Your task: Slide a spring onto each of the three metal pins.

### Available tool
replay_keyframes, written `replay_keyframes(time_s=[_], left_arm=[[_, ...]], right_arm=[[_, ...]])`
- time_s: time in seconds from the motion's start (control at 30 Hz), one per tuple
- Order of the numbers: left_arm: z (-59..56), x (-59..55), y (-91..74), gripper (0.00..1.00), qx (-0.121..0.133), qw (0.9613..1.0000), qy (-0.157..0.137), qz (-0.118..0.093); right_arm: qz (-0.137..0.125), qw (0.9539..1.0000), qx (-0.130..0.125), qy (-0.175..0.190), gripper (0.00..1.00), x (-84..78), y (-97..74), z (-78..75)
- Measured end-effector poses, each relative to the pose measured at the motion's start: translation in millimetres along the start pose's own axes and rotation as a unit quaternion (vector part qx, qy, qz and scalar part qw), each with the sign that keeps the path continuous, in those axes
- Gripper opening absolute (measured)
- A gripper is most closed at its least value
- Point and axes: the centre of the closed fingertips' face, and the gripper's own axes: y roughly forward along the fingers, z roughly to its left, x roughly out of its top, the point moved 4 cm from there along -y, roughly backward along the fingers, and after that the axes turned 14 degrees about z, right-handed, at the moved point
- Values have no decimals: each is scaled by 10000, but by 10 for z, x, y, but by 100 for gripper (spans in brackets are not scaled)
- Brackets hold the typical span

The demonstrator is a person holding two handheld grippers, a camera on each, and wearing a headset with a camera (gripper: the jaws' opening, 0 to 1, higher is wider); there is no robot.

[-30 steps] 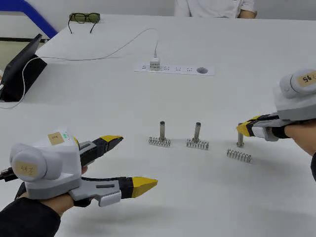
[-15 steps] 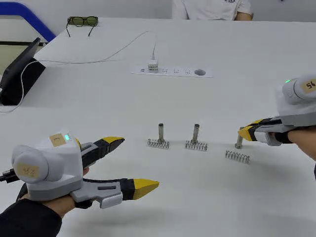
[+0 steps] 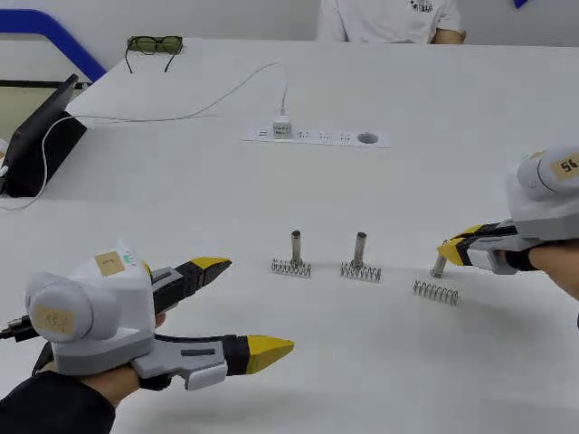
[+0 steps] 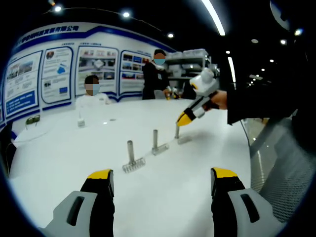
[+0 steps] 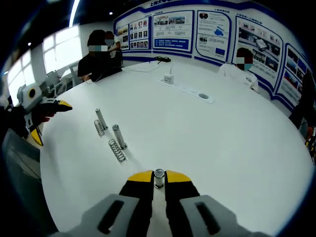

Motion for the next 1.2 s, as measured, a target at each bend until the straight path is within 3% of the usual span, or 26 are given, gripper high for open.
replay_keyframes(time_s=[0.4, 0.67, 0.93, 1.2], left_arm=[[-25, 7, 12, 82, -41, 10000, 35, 8], [-27, -6, 18, 81, -42, 10000, 23, 24], [-39, -3, 30, 81, -67, 10000, 38, 29], [-57, -4, 32, 81, -59, 10000, 44, 46]], right_arm=[[-27, 9999, -56, -88, 15, -18, -64, 2], [78, 9998, -75, -179, 16, -164, -127, -18], [185, 9984, 207, -485, 16, -279, -108, 77], [437, 9929, 561, -954, 16, -390, -12, 204]])
